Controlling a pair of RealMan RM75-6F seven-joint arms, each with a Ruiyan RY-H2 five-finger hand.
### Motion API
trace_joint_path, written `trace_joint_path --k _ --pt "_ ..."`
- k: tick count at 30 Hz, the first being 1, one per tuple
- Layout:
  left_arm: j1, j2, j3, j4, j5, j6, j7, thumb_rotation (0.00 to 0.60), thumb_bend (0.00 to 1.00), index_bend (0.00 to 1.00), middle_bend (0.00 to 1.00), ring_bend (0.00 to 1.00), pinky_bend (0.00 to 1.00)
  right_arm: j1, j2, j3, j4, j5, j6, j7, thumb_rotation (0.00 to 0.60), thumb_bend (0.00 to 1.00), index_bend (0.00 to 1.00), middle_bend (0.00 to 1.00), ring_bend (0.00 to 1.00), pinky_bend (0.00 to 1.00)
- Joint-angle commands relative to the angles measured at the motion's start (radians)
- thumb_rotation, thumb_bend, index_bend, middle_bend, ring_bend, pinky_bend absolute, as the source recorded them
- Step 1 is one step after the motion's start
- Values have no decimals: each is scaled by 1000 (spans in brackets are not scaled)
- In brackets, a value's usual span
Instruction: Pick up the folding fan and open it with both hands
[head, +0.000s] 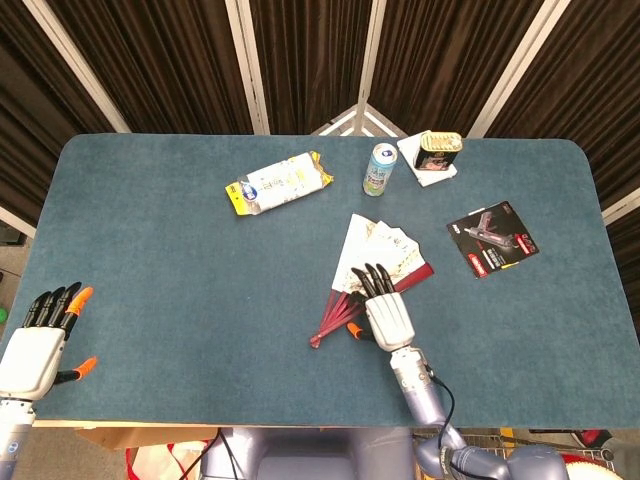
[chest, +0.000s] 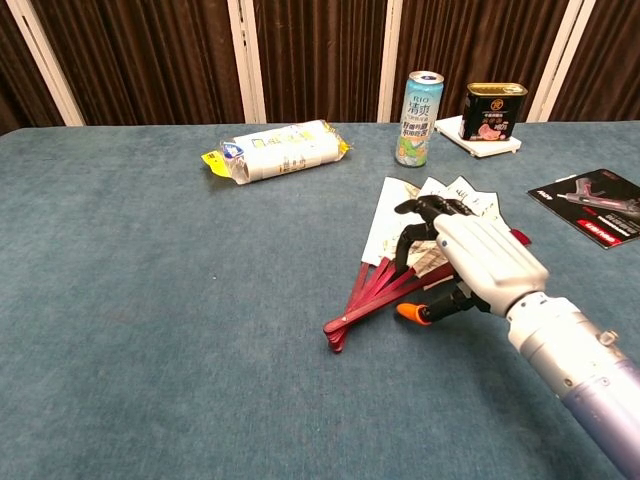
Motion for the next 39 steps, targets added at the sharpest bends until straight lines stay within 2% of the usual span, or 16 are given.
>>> trace_joint_path --k 1,10,18,22,33,39 --pt "0 0 0 -1 0 0 0 600 0 0 0 0 0 4 -7 1 8 2 0 0 600 193 529 158 16 0" --pt "-1 0 -1 -2 -4 -1 -2 600 0 0 0 0 0 21 -39 15 47 23 -15 11 600 211 528 159 16 0" --pt "-1 1 0 -3 -10 -5 -3 600 0 0 0 0 0 25 -65 5 96 22 -14 43 600 448 531 170 16 0" --pt "-2 1 -1 -4 -11 -6 -3 600 0 0 0 0 0 31 -69 5 104 20 -7 52 600 495 553 180 20 0" --pt "-2 3 1 -7 -11 -6 -4 600 0 0 0 0 0 39 -45 8 84 23 4 43 600 517 577 195 24 0" --pt "-3 2 2 -8 -8 -6 -3 600 0 0 0 0 0 44 -17 14 45 25 10 34 600 660 602 200 24 0"
